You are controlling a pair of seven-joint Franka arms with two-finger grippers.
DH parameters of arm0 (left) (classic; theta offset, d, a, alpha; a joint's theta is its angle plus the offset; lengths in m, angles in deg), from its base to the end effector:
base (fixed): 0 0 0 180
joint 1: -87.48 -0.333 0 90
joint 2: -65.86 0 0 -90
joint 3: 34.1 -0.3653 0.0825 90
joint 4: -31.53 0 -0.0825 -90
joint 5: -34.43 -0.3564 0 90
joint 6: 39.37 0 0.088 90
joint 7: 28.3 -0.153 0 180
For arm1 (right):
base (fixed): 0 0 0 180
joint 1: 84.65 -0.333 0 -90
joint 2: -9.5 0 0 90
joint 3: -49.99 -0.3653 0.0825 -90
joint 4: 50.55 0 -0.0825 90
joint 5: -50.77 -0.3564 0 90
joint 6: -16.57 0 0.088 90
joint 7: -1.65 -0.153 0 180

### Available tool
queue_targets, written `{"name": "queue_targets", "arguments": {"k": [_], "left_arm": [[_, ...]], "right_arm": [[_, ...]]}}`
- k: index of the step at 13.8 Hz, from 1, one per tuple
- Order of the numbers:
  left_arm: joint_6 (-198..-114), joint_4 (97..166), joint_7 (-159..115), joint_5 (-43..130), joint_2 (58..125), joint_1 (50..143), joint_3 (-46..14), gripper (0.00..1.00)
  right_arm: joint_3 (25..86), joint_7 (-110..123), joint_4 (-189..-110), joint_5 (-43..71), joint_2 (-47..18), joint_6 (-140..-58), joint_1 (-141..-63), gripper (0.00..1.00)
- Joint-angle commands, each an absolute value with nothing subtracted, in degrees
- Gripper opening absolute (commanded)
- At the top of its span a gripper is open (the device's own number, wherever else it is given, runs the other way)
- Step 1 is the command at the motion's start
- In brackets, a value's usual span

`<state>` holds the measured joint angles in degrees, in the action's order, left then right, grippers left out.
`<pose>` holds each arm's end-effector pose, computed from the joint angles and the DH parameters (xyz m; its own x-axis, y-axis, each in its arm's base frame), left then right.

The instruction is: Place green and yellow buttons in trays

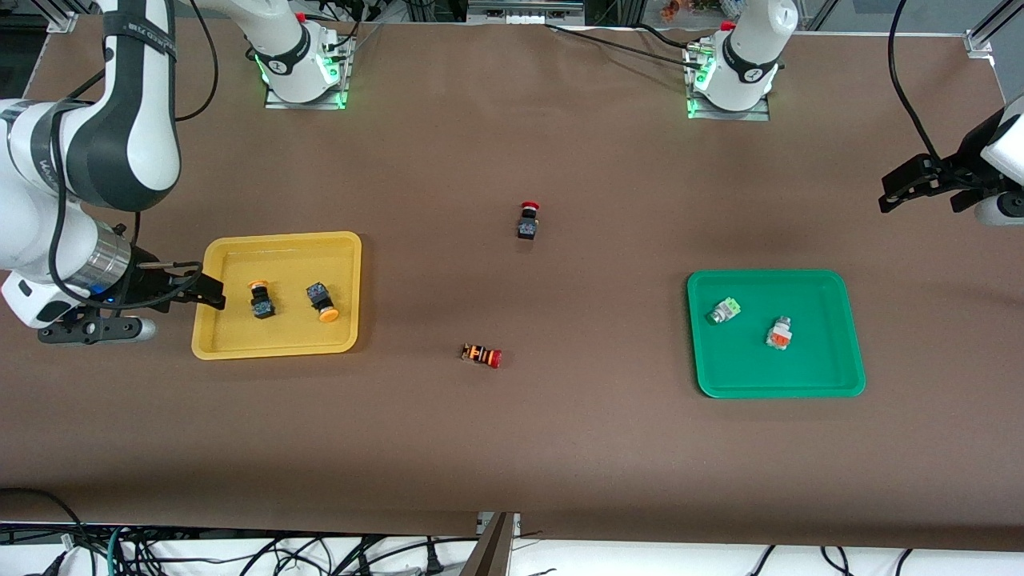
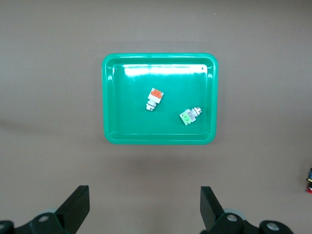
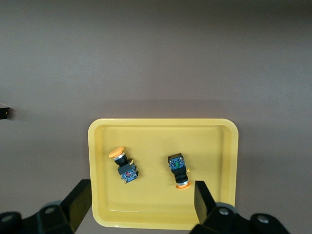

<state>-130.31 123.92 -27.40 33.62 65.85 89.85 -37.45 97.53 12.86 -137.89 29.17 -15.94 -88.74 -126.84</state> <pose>0.5260 0.0111 0.6108 0.9992 0.0326 -0.0249 0.0322 -0.9994 -0.0145 0.6500 0.0681 0.4748 0.9981 0.0559 0.0245 0.0569 -0.9976 -0.0383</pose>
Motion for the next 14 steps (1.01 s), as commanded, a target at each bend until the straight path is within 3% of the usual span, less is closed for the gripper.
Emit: {"name": "queue_targets", "arguments": {"k": [1, 5, 7, 8, 11, 14], "left_arm": [[-128.13, 121.36, -26.98, 32.32, 66.92, 90.30, -37.44, 1.00], [-127.87, 121.36, -26.98, 32.32, 66.83, 90.30, -37.44, 1.00], [-127.87, 121.36, -26.98, 32.41, 66.92, 90.30, -37.44, 1.00], [-127.87, 121.36, -26.98, 32.41, 66.83, 90.30, -37.44, 1.00], [-127.87, 121.44, -26.98, 32.41, 66.83, 90.30, -37.44, 1.00], [-127.87, 121.44, -26.98, 32.41, 66.92, 90.30, -37.44, 1.00]], "right_arm": [[97.45, 11.76, -135.89, 30.03, -20.02, -88.10, -126.75, 0.94], [97.36, 12.02, -135.89, 30.29, -20.11, -88.45, -126.92, 0.94], [94.84, 11.67, -135.89, 35.62, -17.76, -88.54, -125.70, 0.94], [89.24, 11.41, -136.07, 40.44, -15.91, -88.81, -120.73, 0.94], [64.31, 7.55, -139.39, 49.08, -8.80, -90.65, -99.05, 0.94], [54.40, 5.96, -143.00, 51.65, -3.09, -90.92, -89.76, 0.94]]}}
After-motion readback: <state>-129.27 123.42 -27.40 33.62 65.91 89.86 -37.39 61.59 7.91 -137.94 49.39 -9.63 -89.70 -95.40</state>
